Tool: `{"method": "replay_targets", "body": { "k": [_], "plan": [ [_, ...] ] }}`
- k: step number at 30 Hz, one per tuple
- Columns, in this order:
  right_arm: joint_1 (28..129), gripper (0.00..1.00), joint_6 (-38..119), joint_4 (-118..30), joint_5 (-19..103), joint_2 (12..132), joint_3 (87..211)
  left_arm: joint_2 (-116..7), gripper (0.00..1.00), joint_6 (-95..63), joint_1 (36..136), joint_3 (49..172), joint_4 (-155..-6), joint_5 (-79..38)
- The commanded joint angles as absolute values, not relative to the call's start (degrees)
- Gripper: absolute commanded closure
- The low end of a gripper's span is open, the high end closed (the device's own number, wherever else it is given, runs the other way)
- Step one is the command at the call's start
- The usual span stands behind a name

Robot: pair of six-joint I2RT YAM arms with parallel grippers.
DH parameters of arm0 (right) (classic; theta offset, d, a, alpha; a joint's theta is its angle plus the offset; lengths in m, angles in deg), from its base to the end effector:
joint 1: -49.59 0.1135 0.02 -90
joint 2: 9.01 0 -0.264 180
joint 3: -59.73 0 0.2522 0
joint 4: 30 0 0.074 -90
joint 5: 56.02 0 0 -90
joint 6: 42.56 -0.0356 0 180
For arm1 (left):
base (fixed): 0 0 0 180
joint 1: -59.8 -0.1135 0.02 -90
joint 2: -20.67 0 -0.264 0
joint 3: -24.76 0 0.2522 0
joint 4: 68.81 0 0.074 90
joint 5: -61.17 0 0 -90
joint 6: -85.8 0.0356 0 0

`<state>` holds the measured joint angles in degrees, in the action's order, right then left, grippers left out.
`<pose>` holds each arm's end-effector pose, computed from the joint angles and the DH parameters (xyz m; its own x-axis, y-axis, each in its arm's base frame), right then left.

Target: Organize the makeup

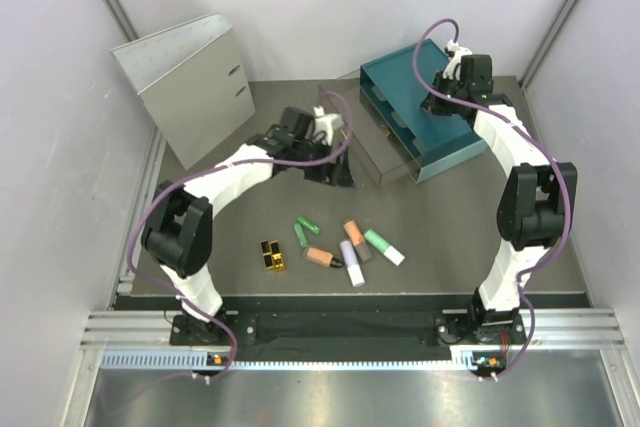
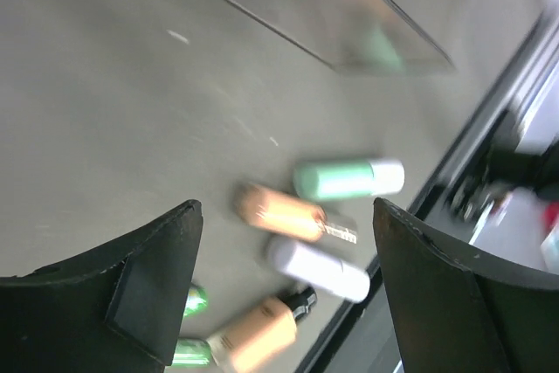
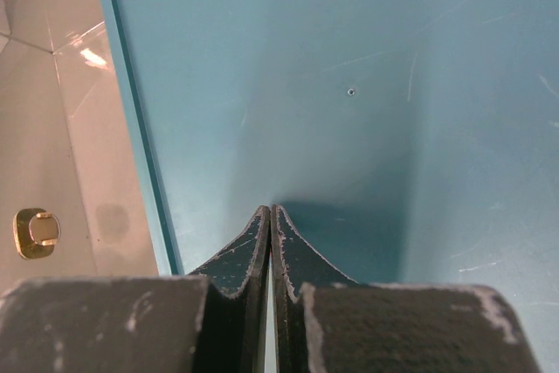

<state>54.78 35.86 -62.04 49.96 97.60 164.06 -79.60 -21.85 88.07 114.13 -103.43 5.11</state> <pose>0.4342 0.0493 0.2954 -0.6130 0.1381 -0.7779 -0.1943 0.9280 0.3178 0.3317 -0.2009 0.2517 -0.8224 0.1567 -0.5469 0.5122 0.6222 -0.5921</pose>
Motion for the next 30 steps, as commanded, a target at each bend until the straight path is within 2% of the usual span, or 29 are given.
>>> {"method": "replay_targets", "body": {
  "k": [1,4,5,12,16,24,30],
  "plan": [
    [55.9,1.0,36.7,-66.3,49.5,100.6,163.2,-78.7,0.16,-10.7,93.3,118.8,-113.7,1.0],
    [56.0,1.0,36.7,-66.4,49.6,100.6,163.1,-80.3,0.02,-7.7,95.1,121.7,-116.7,0.9],
    [56.1,1.0,36.7,-66.4,49.5,100.6,163.1,-80.7,0.01,-6.1,95.5,122.8,-118.2,1.0],
    [56.1,1.0,36.8,-66.3,49.3,99.8,161.8,-82.3,0.01,-1.4,98.0,126.9,-121.9,3.1],
    [56.1,1.0,36.7,-66.3,49.3,99.4,160.9,-83.7,0.01,2.0,101.4,128.7,-127.1,-2.3],
    [56.3,1.0,36.7,-66.3,49.0,98.9,159.6,-83.5,0.01,6.3,105.3,127.5,-130.2,-5.4],
    [56.4,1.0,36.7,-65.7,48.7,97.3,156.9,-85.5,0.01,11.5,112.6,127.1,-131.5,-13.6]
  ]
}}
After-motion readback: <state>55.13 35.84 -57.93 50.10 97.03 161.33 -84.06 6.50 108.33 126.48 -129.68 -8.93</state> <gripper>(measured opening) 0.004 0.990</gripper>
